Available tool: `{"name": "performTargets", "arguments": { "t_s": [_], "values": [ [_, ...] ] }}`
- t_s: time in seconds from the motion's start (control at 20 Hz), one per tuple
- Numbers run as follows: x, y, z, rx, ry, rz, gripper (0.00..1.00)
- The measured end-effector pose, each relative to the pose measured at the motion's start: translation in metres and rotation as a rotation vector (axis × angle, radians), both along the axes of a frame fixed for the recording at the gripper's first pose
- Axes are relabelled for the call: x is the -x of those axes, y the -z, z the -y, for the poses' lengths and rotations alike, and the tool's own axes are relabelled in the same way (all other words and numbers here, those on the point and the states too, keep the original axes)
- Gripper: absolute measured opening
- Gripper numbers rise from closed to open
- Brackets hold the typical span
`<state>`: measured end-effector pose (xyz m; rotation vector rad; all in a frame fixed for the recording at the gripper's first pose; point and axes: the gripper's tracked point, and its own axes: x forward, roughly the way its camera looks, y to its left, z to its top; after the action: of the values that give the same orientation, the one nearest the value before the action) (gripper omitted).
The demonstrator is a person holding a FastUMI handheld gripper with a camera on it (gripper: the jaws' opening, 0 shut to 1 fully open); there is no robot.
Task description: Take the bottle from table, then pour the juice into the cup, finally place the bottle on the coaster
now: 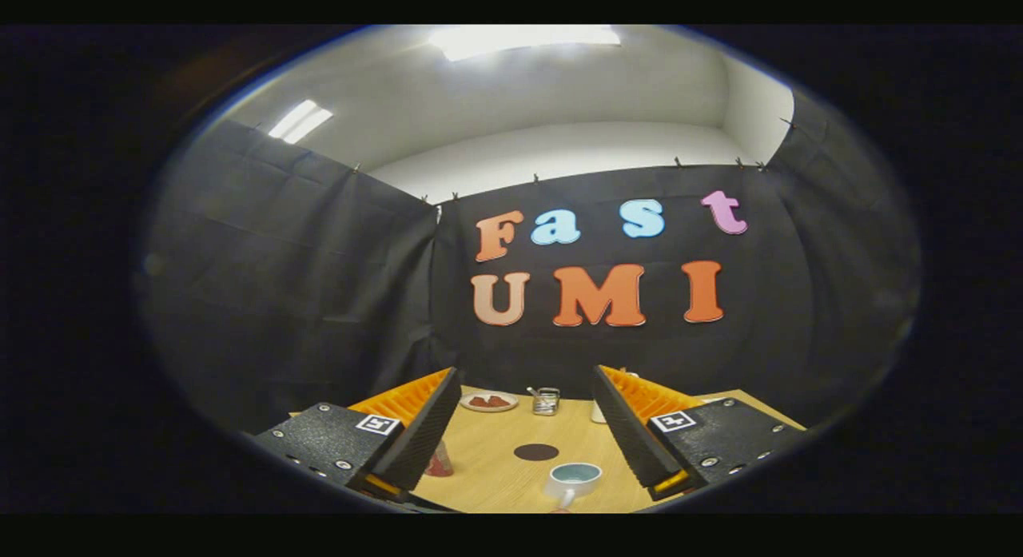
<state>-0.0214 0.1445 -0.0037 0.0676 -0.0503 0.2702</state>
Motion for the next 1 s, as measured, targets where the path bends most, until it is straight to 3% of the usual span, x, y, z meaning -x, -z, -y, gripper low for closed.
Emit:
{"name": "performTargets", "arguments": {
  "t_s": [0.35, 0.7, 0.9, 1.0],
  "values": [
    [-0.046, 0.047, -0.041, 0.008, -0.019, -0.037, 0.98],
    [-0.052, 0.093, -0.070, -0.085, -0.044, -0.104, 0.98],
    [-0.052, 0.128, -0.081, -0.043, -0.006, -0.144, 0.98],
    [-0.049, 0.143, -0.101, -0.017, -0.033, -0.158, 0.98]
  ]
}}
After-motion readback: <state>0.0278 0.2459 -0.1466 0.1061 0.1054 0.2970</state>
